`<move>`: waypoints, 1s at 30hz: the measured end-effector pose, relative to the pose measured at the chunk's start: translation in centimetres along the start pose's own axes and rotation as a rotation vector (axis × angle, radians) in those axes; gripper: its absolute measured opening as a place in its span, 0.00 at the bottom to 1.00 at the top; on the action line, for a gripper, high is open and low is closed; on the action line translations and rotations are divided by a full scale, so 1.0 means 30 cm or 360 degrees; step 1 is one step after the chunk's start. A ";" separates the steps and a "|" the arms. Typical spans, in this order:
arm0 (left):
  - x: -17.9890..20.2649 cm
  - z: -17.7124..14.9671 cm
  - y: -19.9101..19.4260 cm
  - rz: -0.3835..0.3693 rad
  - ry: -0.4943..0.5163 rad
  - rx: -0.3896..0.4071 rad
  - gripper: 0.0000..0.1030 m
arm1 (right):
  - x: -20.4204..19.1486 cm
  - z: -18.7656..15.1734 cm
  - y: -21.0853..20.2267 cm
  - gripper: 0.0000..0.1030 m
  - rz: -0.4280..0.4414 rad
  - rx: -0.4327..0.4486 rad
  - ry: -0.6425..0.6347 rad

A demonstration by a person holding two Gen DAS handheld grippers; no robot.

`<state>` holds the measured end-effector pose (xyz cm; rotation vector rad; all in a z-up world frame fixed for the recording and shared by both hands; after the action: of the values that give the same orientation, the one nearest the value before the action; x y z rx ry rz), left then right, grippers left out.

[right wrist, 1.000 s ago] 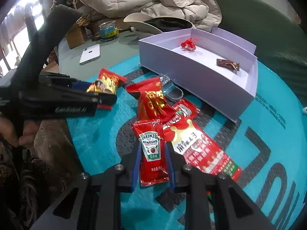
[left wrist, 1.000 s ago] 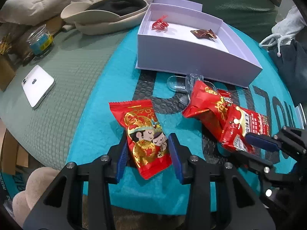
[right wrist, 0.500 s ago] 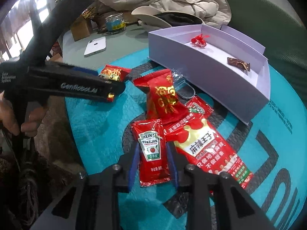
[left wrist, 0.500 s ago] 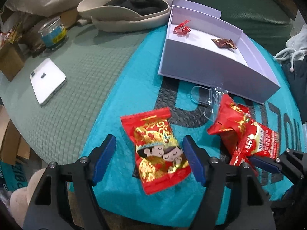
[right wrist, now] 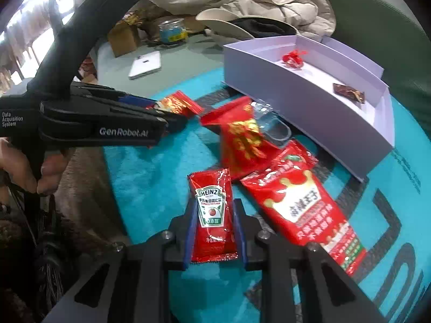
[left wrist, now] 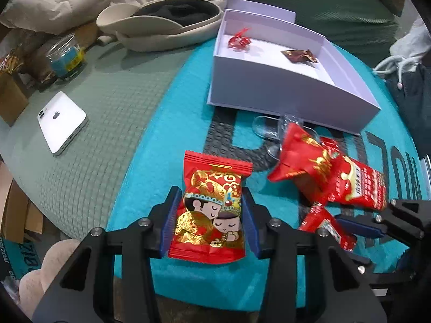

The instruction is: Organize objects

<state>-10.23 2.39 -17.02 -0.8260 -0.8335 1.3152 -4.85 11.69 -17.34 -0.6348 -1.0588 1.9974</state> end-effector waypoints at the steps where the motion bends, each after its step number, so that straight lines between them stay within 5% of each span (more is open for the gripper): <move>1: 0.002 -0.001 -0.007 0.0001 0.0004 0.0003 0.41 | -0.002 0.004 -0.001 0.24 -0.0012 0.0002 -0.0009; 30: -0.207 0.067 -0.247 0.0130 -0.0104 0.0185 0.41 | -0.146 0.299 -0.101 0.24 0.0045 0.0229 -0.0240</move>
<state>-8.96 -4.28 -9.84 -0.7351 -0.7735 1.4553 -7.51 5.08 -9.72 -0.4305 -0.9866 2.1508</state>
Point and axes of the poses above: each gripper's, at about its wrist camera, not at the fingertips, and y roughly the way its jaws point, x to its right, z to its top, the point moved 10 cm from there along y, roughly the way its jaws point, and after that the axes turned 1 degree about -x, right-handed, at the moved point
